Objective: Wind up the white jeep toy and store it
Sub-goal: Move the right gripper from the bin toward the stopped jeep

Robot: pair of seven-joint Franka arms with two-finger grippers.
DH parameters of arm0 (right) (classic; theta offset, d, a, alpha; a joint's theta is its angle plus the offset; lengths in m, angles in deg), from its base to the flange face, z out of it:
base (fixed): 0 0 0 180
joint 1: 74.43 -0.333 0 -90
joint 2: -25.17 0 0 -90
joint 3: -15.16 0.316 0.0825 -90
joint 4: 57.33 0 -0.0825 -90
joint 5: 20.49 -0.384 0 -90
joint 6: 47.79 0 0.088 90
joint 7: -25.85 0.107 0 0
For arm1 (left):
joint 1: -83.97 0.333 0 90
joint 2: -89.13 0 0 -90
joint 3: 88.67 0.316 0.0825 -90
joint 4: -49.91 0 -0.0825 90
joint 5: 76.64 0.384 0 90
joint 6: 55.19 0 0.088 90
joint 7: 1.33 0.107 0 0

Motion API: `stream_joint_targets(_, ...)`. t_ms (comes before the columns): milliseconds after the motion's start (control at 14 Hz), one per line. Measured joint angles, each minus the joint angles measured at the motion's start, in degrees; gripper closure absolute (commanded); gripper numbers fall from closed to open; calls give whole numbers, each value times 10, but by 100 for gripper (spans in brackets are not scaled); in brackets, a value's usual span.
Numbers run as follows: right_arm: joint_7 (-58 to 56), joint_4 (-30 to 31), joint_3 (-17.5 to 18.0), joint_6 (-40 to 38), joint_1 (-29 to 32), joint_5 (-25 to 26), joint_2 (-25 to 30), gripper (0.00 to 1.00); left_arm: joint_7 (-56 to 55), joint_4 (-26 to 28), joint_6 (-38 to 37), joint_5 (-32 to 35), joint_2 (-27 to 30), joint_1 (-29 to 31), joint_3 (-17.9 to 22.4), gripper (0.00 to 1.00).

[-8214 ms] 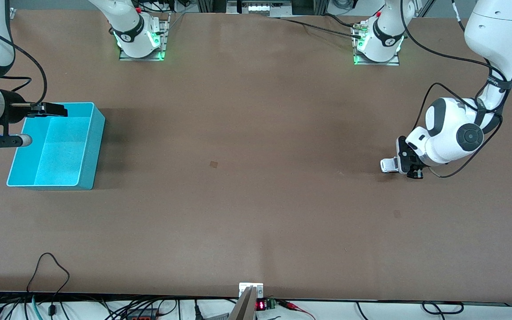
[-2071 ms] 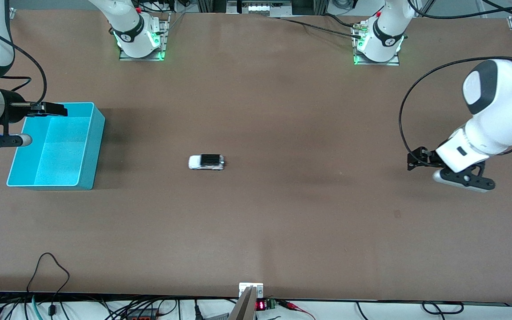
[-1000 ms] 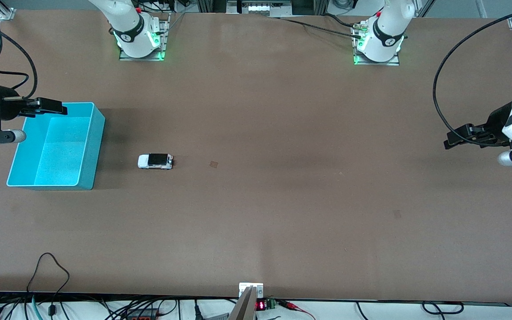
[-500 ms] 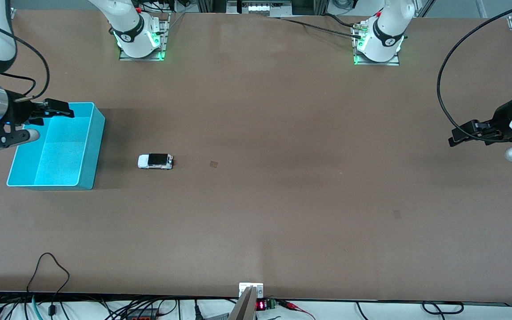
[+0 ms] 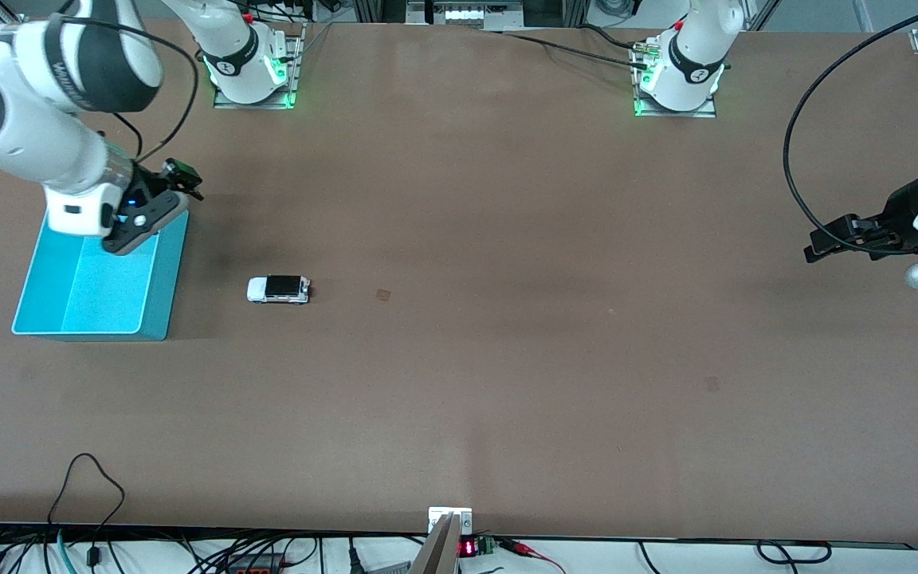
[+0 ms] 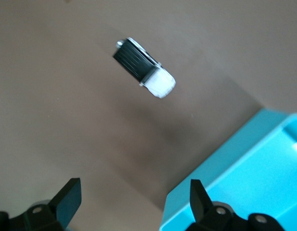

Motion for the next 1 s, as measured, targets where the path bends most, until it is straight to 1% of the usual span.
stream_joint_targets(214, -99, 51, 25, 77, 3, 1, 1, 0, 1, 0, -6, 6, 0, 0, -1, 0)
stream_joint_targets(357, -136, 86, 51, 130, 5, 7, -1, 0, 1, 0, -10, 14, 0, -1, -4, 0)
stream_joint_targets(500, -175, 116, 68, 182, 5, 17, -9, 0, 1, 0, -13, 15, 1, -1, -5, 0)
stream_joint_targets(643, -222, 129, 70, 221, 6, 20, -31, 0, 1, 0, -14, 15, 2, 0, -4, 0)
stream_joint_targets(786, -254, 130, 70, 252, 7, 26, -58, 0, 1, 0, -14, 15, 3, 0, -4, 0)
stream_joint_targets(1000, -265, 129, 70, 296, 7, 64, -95, 0, 1, 0, -14, 15, 3, 0, -4, 0)
